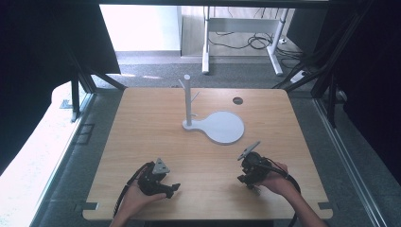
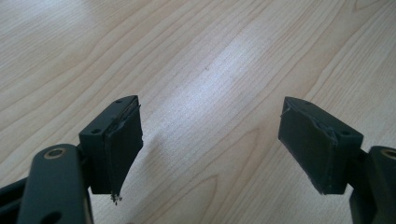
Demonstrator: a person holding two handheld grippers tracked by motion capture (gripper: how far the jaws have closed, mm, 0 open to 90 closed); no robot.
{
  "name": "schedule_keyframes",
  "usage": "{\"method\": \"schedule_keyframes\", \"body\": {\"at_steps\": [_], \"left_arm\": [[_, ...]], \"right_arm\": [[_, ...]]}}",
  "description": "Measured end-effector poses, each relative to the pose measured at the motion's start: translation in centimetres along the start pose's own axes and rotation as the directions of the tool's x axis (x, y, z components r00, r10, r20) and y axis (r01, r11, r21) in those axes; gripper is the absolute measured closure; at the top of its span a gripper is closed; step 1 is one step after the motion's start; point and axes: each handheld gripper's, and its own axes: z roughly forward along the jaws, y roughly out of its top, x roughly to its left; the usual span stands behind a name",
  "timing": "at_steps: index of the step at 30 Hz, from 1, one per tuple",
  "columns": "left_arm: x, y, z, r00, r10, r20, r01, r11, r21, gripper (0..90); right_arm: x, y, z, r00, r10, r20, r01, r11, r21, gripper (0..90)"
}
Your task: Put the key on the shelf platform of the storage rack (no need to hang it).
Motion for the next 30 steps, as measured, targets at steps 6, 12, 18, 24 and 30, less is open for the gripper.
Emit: {"method": "schedule_keyframes", "body": {"at_steps": [6,12,18,24,30], "left_arm": [[-0.3,0.0,0.3,1.0000,0.007,0.006,-0.007,0.9999,0.010,21.8],[-0.3,0.0,0.5,0.9999,0.007,0.010,-0.007,0.9999,0.015,21.7],[-0.3,0.0,0.7,0.9998,0.011,0.019,-0.011,0.9995,0.030,21.5],[-0.4,-0.1,1.0,0.9993,0.021,0.030,-0.023,0.9983,0.053,20.9],[-0.8,0.0,1.3,0.9989,0.031,0.036,-0.033,0.9975,0.062,20.7]], "right_arm": [[0.2,0.0,0.3,0.9999,-0.007,-0.016,0.007,1.000,0.004,59.1],[0.4,-0.3,0.6,0.9997,-0.012,-0.019,0.013,1.000,0.021,58.4],[0.5,-0.2,0.7,0.9997,-0.015,-0.020,0.015,1.000,0.026,58.4],[0.7,-0.3,0.7,0.9996,-0.021,-0.016,0.022,0.999,0.032,57.7],[0.6,-0.4,0.8,0.9997,-0.020,-0.013,0.020,0.999,0.031,57.0]]}}
